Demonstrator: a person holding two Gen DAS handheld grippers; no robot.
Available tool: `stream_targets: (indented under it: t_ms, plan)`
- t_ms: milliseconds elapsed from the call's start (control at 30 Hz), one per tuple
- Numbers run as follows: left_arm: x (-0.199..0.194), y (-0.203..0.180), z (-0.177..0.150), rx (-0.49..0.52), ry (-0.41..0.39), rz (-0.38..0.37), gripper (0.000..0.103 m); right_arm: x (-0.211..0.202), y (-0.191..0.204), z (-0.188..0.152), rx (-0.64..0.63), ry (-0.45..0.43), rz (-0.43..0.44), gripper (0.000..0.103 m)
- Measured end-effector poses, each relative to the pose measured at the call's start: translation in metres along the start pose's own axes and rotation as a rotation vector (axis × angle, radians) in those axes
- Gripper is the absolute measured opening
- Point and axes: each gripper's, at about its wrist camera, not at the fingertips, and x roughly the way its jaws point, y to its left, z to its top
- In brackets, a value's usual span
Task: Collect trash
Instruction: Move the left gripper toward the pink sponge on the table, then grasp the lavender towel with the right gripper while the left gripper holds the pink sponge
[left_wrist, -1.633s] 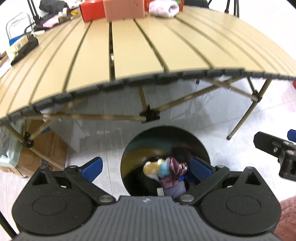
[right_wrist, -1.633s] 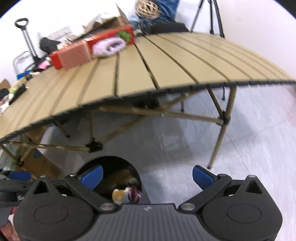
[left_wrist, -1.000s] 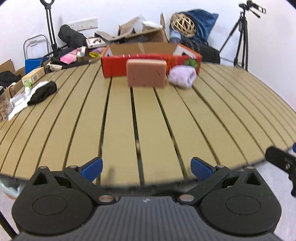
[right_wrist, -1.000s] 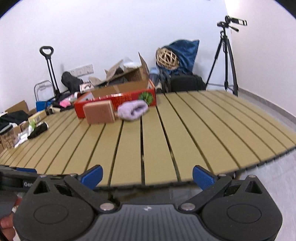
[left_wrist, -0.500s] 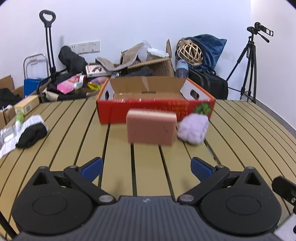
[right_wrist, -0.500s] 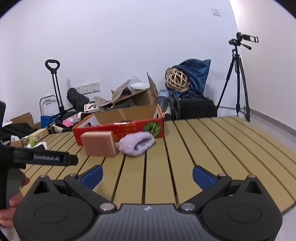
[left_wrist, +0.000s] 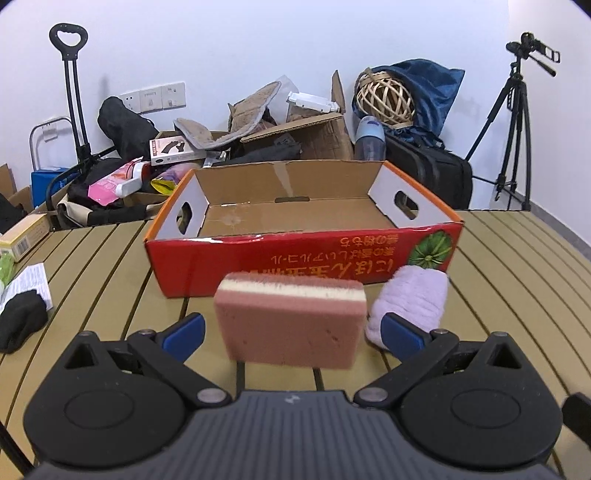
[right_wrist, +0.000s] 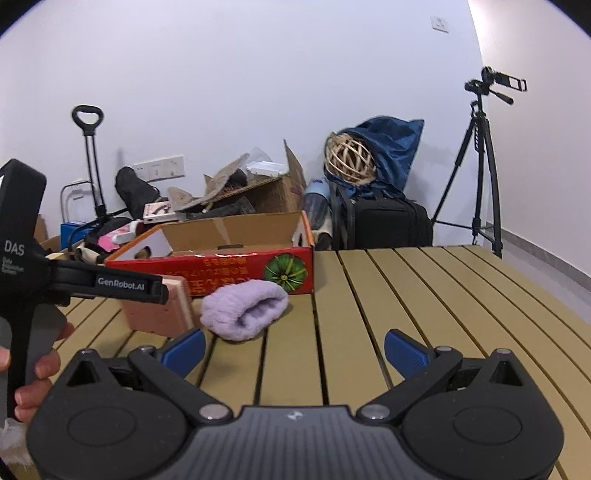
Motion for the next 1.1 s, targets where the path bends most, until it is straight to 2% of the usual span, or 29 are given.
stream_targets:
  t_ms: [367, 600, 633, 967, 1100]
  plan:
    - [0.039, -0.006, 0.003, 0.057, 0.023, 0.033, 0.103, 0.030, -0.027, -0.003, 0.097, 0.046, -0.056, 0.103]
    - [0.057, 0.001, 0.005, 0.018, 0.053, 0.030, 0.103, 0.041, -0.025, -0.003, 0.096, 0.071, -0.050, 0.103]
    - [0.059, 0.002, 0.004, 0.017, 0.053, 0.028, 0.099, 0.042, -0.024, -0.003, 0.089, 0.075, -0.050, 0.103]
    - [0.026, 0.006, 0.005, 0.047, -0.012, -0.009, 0.099, 0.053, 0.002, 0.018, 0.028, 0.075, -0.029, 0.103]
    - [0.008, 0.016, 0.009, 0.046, -0.047, 0.029, 0.099, 0.065, 0.019, 0.032, 0.010, 0.087, -0.005, 0.103]
